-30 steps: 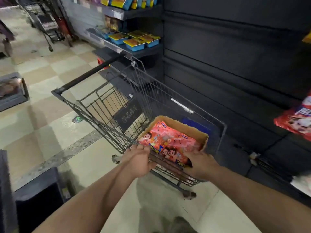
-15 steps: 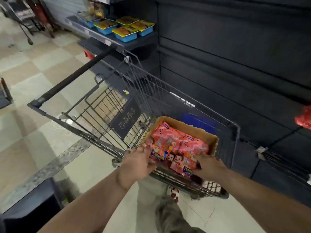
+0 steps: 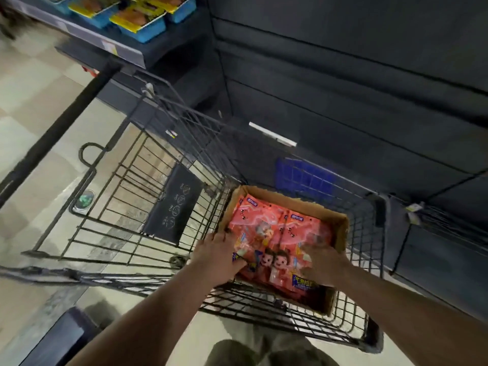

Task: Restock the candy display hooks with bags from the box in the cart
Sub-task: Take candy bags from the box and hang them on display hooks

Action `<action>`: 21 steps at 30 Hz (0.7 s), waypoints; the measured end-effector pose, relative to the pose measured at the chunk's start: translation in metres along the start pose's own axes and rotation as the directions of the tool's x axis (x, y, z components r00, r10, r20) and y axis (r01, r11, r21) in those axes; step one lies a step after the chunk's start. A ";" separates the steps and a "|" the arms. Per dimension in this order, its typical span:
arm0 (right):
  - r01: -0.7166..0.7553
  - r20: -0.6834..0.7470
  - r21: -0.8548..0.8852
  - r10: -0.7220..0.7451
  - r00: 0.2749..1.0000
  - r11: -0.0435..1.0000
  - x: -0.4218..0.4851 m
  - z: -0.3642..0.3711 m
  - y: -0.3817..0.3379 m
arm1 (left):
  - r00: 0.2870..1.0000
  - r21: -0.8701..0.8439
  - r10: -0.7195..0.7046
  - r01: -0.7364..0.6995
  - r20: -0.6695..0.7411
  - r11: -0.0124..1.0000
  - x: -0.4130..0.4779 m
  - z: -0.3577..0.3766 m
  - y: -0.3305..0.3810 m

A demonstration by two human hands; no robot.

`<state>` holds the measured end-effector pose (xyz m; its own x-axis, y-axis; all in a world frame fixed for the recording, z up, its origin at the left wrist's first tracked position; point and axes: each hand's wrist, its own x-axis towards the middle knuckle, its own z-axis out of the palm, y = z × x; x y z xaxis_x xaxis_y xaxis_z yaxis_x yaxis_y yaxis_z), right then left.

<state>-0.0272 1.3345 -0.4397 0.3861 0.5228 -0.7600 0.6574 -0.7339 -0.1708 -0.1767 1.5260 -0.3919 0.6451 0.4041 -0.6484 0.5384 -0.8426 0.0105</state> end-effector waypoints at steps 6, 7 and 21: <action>-0.099 0.053 0.137 0.092 0.994 0.986 0.016 0.015 0.012 | 0.993 0.015 0.032 -0.034 0.113 0.999 0.032 0.014 -0.007; -0.120 0.057 0.152 0.112 0.992 0.981 0.017 0.018 0.014 | 0.992 0.017 0.048 -0.051 0.121 0.999 0.037 0.016 -0.007; -0.350 0.129 0.420 0.327 0.936 0.837 0.067 0.068 0.022 | 0.954 -0.006 0.194 -0.198 0.230 0.980 0.138 0.057 -0.019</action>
<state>-0.0305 1.3235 -0.5365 0.4932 0.1937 -0.8481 0.1431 -0.9797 -0.1405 -0.1288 1.5777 -0.5245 0.5950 0.1398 -0.7915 0.4034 -0.9037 0.1436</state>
